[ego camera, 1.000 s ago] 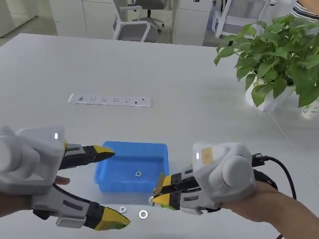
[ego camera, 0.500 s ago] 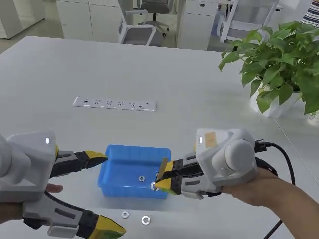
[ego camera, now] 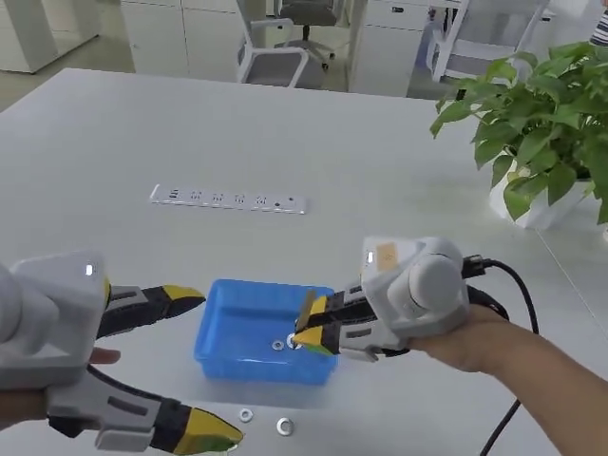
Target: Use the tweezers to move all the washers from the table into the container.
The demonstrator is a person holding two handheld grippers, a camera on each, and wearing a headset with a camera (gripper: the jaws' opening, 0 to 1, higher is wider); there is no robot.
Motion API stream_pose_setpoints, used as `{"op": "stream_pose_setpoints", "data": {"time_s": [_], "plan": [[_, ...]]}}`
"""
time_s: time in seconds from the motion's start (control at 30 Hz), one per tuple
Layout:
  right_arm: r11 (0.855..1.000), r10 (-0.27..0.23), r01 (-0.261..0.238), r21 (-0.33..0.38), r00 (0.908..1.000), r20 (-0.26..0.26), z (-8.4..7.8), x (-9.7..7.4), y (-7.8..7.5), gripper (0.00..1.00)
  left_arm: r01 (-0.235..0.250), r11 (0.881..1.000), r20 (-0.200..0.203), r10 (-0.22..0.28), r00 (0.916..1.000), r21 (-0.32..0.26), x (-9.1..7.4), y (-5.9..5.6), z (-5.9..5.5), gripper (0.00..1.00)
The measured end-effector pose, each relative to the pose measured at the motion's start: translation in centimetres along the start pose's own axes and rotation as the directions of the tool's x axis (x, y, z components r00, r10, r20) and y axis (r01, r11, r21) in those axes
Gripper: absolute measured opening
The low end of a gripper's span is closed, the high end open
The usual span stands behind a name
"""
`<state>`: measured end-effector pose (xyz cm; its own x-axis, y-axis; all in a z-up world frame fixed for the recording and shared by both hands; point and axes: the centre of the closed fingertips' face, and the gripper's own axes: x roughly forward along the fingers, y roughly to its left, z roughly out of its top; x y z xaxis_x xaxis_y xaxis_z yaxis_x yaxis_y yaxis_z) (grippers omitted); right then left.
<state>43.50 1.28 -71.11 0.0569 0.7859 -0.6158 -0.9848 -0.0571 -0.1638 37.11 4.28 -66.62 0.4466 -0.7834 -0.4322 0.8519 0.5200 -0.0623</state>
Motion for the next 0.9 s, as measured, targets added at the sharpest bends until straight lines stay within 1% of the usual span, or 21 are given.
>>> {"op": "stream_pose_setpoints", "data": {"time_s": [0.17,0.27,0.37,0.47,0.53,0.6,0.7,0.8,0.9], "plan": [[1.000,0.009,-0.008,0.004,0.9999,-0.008,-0.4,0.9,-0.5,0.08,0.003,1.000,0.004,-0.003,1.0000,0.000,0.5,0.5,0.6,0.97],[1.000,0.017,-0.017,0.002,0.9997,-0.017,-0.8,1.4,-0.7,0.08,0.011,1.000,0.004,-0.011,0.9999,0.003,0.8,0.6,0.8,0.97],[1.000,0.027,-0.027,0.004,0.9992,-0.028,-1.3,2.0,-0.8,0.08,0.017,1.000,-0.003,-0.017,0.9998,0.007,1.2,0.8,0.8,0.94],[0.999,0.035,-0.035,0.005,0.9985,-0.042,-1.9,2.5,-0.9,0.08,0.020,1.000,-0.013,-0.019,0.9997,0.023,1.7,1.3,0.8,0.86],[0.999,0.040,-0.040,0.002,0.9978,-0.053,-2.3,2.7,-0.9,0.08,0.017,0.999,-0.029,-0.015,0.9995,0.048,2.0,1.8,0.8,0.79],[0.999,0.046,-0.046,0.003,0.9975,-0.053,-2.5,2.9,-0.9,0.08,0.018,0.997,-0.023,-0.016,0.9996,0.071,2.5,2.3,1.1,0.73],[0.999,0.054,-0.054,0.007,0.9969,-0.057,-2.8,3.2,-0.9,0.08,0.020,0.995,-0.035,-0.016,0.9992,0.095,3.1,2.9,1.4,0.63],[0.998,0.061,-0.060,0.012,0.9964,-0.059,-3.0,3.5,-0.9,0.08,0.031,0.991,-0.042,-0.026,0.9988,0.127,3.8,3.3,1.8,0.56],[0.998,0.065,-0.064,0.012,0.9959,-0.062,-3.2,3.7,-1.0,0.08,0.039,0.989,-0.048,-0.033,0.9983,0.144,4.5,3.6,1.9,0.49]]}}
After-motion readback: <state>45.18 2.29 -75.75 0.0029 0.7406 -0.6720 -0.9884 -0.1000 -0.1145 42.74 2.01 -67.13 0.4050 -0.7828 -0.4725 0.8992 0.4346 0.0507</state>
